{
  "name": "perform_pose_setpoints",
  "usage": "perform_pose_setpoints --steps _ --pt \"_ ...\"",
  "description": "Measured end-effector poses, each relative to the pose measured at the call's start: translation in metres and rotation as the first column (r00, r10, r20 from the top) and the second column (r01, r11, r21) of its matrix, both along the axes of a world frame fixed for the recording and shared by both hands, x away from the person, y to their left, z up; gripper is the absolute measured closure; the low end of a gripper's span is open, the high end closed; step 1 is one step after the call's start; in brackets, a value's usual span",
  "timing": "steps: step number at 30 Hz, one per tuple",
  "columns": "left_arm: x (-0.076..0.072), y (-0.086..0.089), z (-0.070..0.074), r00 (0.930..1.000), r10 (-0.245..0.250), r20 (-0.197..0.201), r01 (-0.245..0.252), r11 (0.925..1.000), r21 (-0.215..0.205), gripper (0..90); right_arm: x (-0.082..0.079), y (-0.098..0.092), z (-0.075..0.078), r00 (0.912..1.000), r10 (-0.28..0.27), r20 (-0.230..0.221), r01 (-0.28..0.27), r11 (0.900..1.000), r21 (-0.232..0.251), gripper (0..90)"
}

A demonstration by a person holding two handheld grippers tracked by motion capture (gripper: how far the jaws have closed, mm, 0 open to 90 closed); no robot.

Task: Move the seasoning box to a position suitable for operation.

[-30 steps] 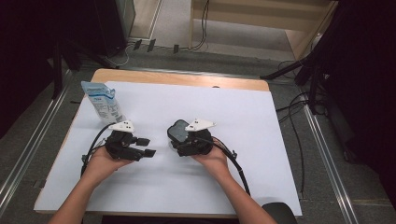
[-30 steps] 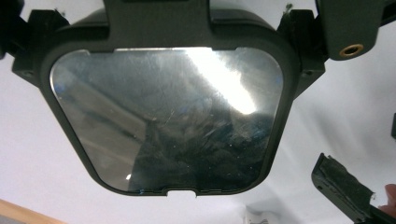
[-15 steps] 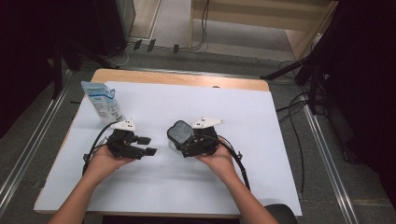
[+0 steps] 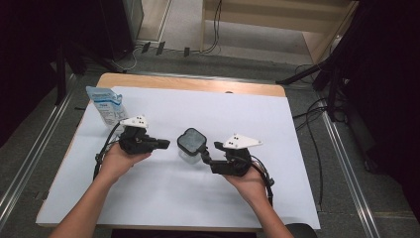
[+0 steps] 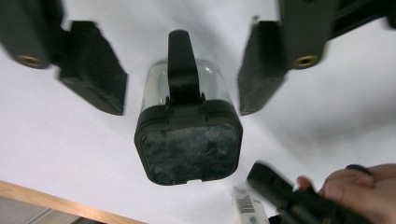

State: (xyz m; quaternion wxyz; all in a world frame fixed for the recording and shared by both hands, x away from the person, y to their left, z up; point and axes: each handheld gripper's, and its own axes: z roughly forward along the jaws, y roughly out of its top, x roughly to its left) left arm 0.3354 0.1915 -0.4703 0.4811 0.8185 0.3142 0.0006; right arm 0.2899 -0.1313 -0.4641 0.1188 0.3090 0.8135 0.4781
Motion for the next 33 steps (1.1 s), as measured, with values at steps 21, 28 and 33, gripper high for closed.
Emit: perform_pose_setpoints --steps 21,28,33 --pt "0.021 -0.017 -0.013 0.9994 -0.036 -0.001 0.036 0.9986 0.039 90.0 -0.008 0.011 -0.027 0.9927 0.062 -0.103 -0.065 0.997 -0.028 88.9" --pt "0.019 -0.018 -0.012 0.9989 -0.046 -0.001 0.046 0.9982 0.039 89.5 0.0 0.008 -0.031 0.9927 0.038 -0.114 -0.042 0.999 -0.032 90.0" --pt "0.018 -0.019 -0.012 0.998 -0.063 -0.001 0.063 0.9971 0.044 89.0 0.004 0.005 -0.031 0.9935 0.018 -0.112 -0.021 0.999 -0.032 90.0"
